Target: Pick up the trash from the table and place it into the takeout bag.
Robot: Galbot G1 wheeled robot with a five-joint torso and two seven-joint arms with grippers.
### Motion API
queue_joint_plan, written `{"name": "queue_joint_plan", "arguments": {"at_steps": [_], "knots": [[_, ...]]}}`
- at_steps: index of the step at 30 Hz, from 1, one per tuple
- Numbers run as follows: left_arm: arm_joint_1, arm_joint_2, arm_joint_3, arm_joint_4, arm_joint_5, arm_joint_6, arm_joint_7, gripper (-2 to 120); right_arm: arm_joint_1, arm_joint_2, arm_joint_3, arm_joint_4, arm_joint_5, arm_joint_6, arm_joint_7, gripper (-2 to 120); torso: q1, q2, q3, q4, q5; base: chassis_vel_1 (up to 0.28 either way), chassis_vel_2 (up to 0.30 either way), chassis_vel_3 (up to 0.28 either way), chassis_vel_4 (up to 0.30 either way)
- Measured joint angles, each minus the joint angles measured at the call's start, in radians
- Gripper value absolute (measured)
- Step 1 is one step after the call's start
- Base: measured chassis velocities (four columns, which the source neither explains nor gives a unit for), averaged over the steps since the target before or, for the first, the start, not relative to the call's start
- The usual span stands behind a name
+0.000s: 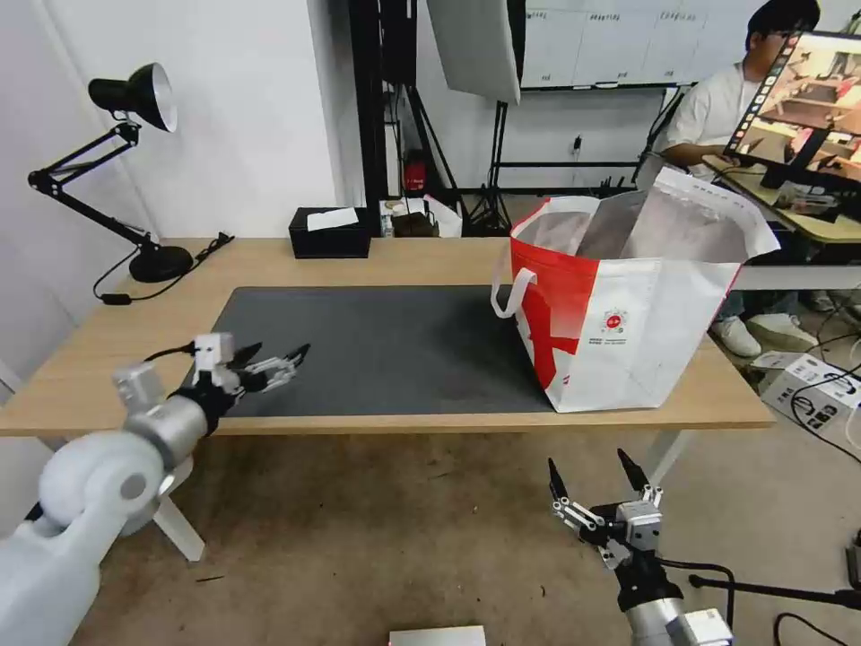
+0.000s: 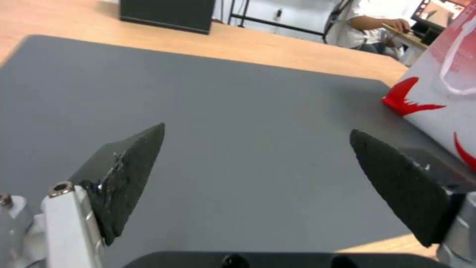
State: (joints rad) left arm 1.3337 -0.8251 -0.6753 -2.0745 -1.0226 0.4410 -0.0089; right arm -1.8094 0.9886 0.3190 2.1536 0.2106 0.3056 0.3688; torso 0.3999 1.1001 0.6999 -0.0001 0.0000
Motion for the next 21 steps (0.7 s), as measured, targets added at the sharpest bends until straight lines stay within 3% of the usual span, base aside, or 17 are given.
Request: {"name": "queue_joint_plan", "arguments": {"at_steps": [2, 4, 5, 8, 9, 10, 12, 14, 21], "knots": [[0.022, -0.007, -0.018, -0.005, 0.019, -0.01, 0.011, 100, 0.0, 0.0, 0.0, 0.0, 0.0, 0.0, 0.0, 100, 0.0, 0.0, 0.0, 0.0, 0.0001, 0.0, 0.0, 0.0, 0.0], [0.096, -0.039, -0.071, -0.014, 0.125, -0.08, 0.05, 100, 0.0, 0.0, 0.0, 0.0, 0.0, 0.0, 0.0, 100, 0.0, 0.0, 0.0, 0.0001, 0.0001, 0.0, 0.0, 0.0, 0.0], [0.096, -0.039, -0.071, -0.014, 0.125, -0.08, 0.05, 100, 0.0, 0.0, 0.0, 0.0, 0.0, 0.0, 0.0, 100, 0.0, 0.0, 0.0, 0.0001, 0.0001, 0.0, 0.0, 0.0, 0.0], [0.157, -0.071, -0.106, -0.015, 0.213, -0.199, 0.086, 100, 0.0, 0.0, 0.0, 0.0, 0.0, 0.0, 0.0, 100, 0.0, 0.0, 0.0, 0.0, -0.0002, 0.0, 0.0, 0.0, 0.0], [0.157, -0.071, -0.106, -0.015, 0.213, -0.199, 0.086, 100, 0.0, 0.0, 0.0, 0.0, 0.0, 0.0, 0.0, 100, 0.0, 0.0, 0.0, 0.0, -0.0002, 0.0, 0.0, 0.0, 0.0], [0.202, -0.1, -0.132, -0.013, 0.274, -0.309, 0.104, 100, 0.0, 0.0, 0.0, 0.0, 0.0, 0.0, 0.0, 100, 0.0, 0.0, 0.0, 0.0001, 0.0001, 0.0, 0.0, 0.0, 0.0], [0.216, -0.111, -0.139, -0.011, 0.294, -0.351, 0.109, 100, 0.0, 0.0, 0.0, 0.0, 0.0, 0.0, 0.0, 100, 0.0, 0.0, 0.0, 0.0001, 0.0001, 0.0, 0.0, 0.0, 0.0], [0.257, -0.153, -0.159, -0.002, 0.333, -0.48, 0.113, 100, 0.0, 0.0, 0.0, 0.0, 0.0, 0.0, 0.0, 100, 0.0, 0.0, 0.0, 0.0001, 0.0001, 0.0, 0.0, 0.0, 0.0], [0.326, -0.242, -0.194, 0.007, 0.382, -0.597, 0.148, 100, 0.0, 0.0, 0.0, 0.0, 0.0, 0.0, 0.0, 100, 0.0, 0.0, 0.0, 0.0002, 0.0, 0.0, 0.0, 0.0, 0.0]]}}
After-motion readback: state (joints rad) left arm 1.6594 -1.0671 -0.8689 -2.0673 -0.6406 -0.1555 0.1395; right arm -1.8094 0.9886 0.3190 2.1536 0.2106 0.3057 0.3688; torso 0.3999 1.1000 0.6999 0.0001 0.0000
